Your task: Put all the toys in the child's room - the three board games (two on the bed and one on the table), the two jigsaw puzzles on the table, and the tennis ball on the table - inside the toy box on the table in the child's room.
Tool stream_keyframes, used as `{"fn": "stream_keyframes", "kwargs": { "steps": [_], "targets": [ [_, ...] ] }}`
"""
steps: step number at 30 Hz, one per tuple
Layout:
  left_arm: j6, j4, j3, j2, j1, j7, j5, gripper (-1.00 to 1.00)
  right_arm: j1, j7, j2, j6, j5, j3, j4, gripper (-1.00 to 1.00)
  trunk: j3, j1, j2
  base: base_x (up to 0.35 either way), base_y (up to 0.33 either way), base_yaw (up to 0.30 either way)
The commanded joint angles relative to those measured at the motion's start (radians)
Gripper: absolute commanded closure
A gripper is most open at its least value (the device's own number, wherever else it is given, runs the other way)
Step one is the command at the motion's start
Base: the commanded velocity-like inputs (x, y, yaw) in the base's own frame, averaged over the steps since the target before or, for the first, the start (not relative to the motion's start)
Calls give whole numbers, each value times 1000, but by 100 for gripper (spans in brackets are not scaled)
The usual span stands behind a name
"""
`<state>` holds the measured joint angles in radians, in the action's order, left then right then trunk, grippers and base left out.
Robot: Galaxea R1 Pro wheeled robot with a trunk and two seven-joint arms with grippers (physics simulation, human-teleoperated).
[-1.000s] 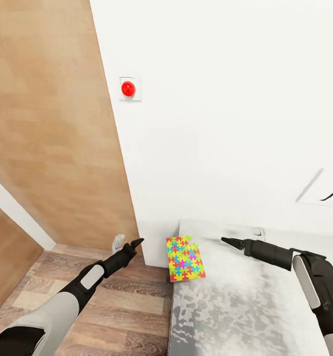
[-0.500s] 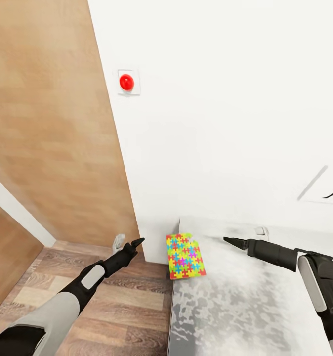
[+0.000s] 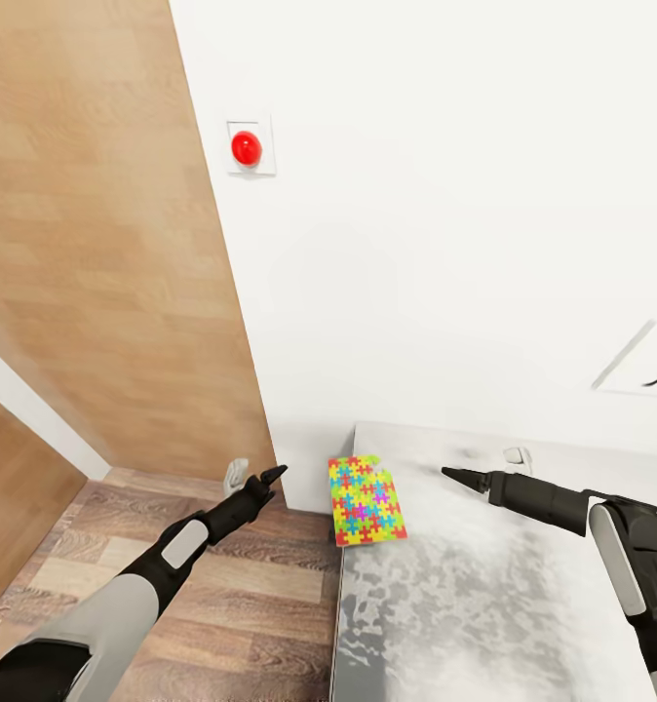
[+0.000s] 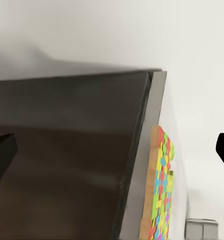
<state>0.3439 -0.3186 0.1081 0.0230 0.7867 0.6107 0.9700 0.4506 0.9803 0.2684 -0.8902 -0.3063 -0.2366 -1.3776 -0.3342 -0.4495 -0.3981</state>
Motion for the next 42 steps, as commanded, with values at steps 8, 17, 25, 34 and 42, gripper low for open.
{"fn": "stream_keyframes", "kwargs": {
  "steps": [8,17,25,34,42],
  "targets": [
    [5,-5,6,-2,2,52,11,-100,1,2,0,-6,-1,-1,-5,-100,-15,0,-2,0,0,0],
    [-12,-7,6,-15,3,68,7,-100,0,2,0,-8,0,-1,-7,-100,-29,0,-2,0,0,0],
    [-41,-8,6,-19,4,73,1,-100,0,2,0,-9,0,-1,-7,-100,-42,0,-2,0,0,0],
    [-63,-8,5,-20,5,72,-58,-100,0,3,0,-9,0,-1,-8,-100,-56,0,-2,0,0,0],
    [-73,-8,3,-22,7,70,-109,-100,0,3,0,-9,0,-1,-8,-100,-69,0,-2,0,0,0]
  ]
}}
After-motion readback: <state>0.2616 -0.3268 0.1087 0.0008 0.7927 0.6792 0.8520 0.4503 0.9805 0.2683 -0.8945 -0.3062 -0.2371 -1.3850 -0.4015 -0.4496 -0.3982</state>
